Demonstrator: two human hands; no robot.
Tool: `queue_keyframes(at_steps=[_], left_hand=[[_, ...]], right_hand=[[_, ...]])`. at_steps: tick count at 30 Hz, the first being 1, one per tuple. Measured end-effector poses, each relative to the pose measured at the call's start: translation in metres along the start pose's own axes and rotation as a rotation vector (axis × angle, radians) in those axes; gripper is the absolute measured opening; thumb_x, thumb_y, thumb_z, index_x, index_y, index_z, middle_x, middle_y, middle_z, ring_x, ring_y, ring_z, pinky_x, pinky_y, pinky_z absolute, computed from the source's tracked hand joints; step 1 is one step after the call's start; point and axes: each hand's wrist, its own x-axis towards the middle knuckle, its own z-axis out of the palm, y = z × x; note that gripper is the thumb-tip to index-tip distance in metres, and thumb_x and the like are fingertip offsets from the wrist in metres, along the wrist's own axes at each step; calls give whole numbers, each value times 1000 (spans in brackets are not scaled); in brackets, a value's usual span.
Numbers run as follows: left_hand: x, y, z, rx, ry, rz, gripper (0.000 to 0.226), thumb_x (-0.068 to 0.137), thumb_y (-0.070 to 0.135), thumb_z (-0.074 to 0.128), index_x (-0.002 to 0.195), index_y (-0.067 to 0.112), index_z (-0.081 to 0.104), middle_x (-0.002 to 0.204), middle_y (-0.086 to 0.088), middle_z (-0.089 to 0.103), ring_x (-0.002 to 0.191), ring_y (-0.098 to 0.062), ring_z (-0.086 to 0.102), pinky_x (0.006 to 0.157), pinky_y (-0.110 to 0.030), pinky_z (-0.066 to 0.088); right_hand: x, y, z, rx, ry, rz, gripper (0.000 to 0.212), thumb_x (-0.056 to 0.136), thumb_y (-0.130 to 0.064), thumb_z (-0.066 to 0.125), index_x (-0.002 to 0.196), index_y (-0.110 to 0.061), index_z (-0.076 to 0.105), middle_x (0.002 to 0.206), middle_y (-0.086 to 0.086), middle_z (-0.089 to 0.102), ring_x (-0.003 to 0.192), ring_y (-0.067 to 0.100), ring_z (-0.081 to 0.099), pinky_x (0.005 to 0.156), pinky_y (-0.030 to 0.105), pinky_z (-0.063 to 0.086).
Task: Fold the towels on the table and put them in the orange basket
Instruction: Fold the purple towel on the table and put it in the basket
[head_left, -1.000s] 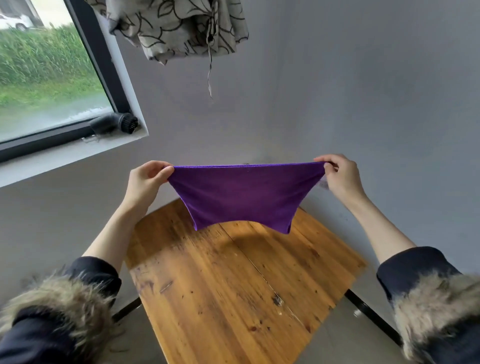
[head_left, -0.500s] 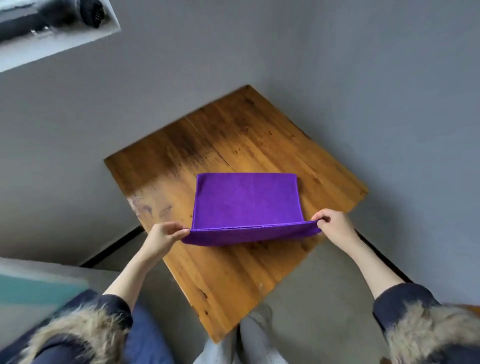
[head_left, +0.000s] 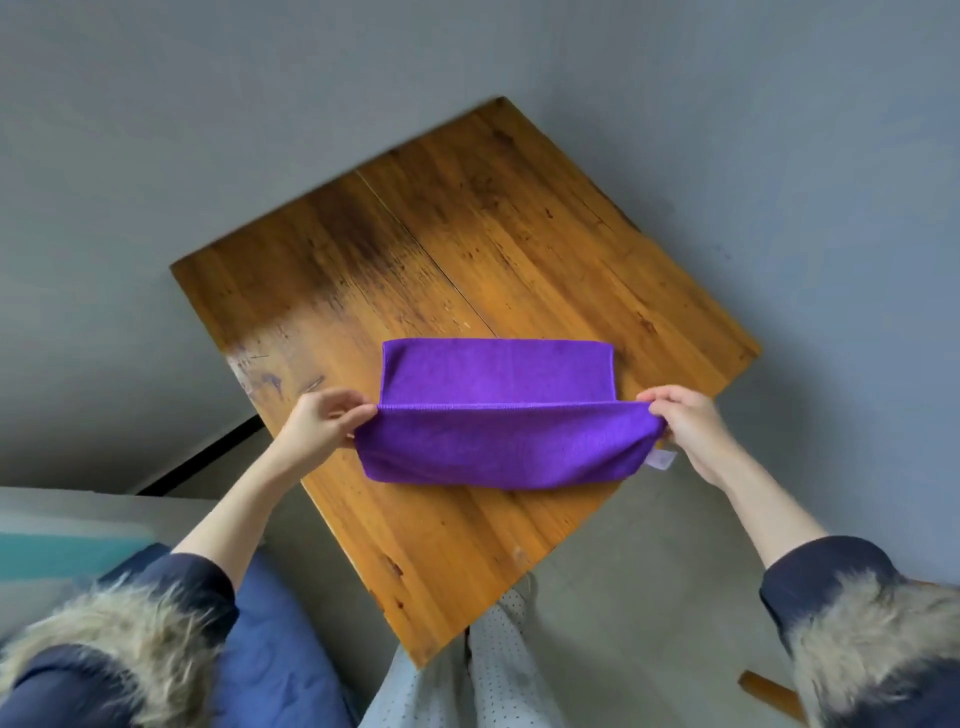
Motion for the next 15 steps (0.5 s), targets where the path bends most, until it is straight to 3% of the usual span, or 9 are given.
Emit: queue_keyframes(at_steps=[3,7,10,15], left_hand=[[29,9,0,-1,89,60,11,90,7,58,89,-3,63,80,-14,58,70,-19,56,55,-21,56],[67,10,3,-8,126,79,9,89,10,60,82,8,65,75,-10,57,67,-14,57,54,-21,56],[93,7,3,6,148,80,14,88,10,61,76,16,66,73,-7,58,64,-11,56,53,-20,55],[124,-4,7,78,146,37,9,88,13,61,84,7,66,78,-12,58,65,-13,55,52,-17,54]], right_hand=[[26,-13,8,58,44,-56,28,84,5,42,92,-10,64,68,0,57,50,4,45,44,15,35],[57,-22,20,99,87,-93,32,82,6,43,83,-19,63,71,2,58,37,-4,42,37,10,31],[77,-24,27,108,118,-102,33,82,5,46,81,-23,63,76,1,61,48,-3,49,42,8,36],[102,-19,38,105,134,-95,28,83,4,47,88,-17,64,82,3,63,67,6,54,53,9,42]])
